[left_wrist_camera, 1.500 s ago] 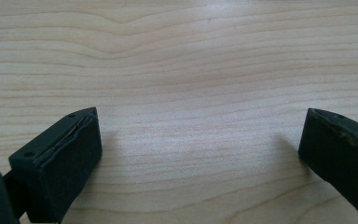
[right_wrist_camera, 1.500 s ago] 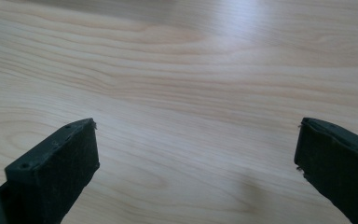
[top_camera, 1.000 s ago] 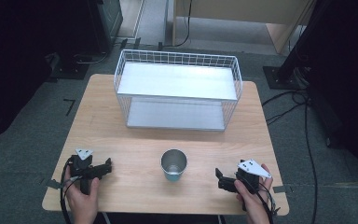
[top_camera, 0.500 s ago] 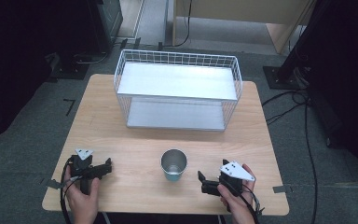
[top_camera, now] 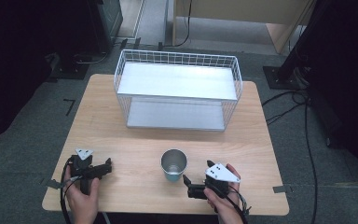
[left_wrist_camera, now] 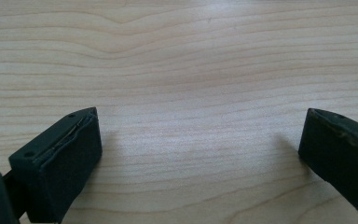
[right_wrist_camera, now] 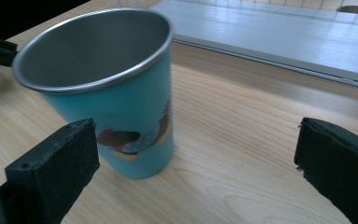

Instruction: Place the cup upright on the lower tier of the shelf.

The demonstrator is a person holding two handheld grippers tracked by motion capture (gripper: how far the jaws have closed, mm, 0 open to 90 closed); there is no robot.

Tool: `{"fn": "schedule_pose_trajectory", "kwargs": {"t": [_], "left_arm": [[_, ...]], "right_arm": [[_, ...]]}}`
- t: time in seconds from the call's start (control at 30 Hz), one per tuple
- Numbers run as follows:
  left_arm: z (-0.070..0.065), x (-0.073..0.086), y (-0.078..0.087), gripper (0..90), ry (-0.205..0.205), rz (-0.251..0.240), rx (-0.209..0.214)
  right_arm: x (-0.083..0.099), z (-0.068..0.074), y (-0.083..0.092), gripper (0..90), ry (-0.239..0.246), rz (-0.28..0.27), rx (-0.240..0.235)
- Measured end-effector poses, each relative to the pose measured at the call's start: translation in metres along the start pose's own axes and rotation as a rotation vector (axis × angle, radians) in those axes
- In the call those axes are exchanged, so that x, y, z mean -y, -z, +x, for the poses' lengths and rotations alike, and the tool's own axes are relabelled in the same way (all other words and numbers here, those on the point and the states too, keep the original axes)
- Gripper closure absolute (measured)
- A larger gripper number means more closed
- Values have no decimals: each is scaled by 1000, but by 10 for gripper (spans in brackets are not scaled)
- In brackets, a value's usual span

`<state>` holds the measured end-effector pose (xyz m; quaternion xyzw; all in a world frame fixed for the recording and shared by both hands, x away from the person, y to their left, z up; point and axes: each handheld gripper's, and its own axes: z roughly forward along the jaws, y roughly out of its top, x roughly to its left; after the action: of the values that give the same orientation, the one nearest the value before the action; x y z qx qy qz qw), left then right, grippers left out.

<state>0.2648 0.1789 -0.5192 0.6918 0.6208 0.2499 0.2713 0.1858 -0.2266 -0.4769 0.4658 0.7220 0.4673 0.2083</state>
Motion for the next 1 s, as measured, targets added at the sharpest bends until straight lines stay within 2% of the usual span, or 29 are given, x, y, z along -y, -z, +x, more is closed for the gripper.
{"fn": "schedule_pose_trajectory", "kwargs": {"t": [0.33,0.47,0.83,1.0], "left_arm": [[0,0,0,0,0,0,0],[0,0,0,0,0,0,0],[0,0,0,0,0,0,0],[0,0,0,0,0,0,0]], "right_arm": [[-3,16,-9,0,29,-13,-55],[-6,21,-14,0,25,-21,-66],[-8,31,-32,3,5,-48,-83],[-8,33,-40,3,-32,-65,-79]]}}
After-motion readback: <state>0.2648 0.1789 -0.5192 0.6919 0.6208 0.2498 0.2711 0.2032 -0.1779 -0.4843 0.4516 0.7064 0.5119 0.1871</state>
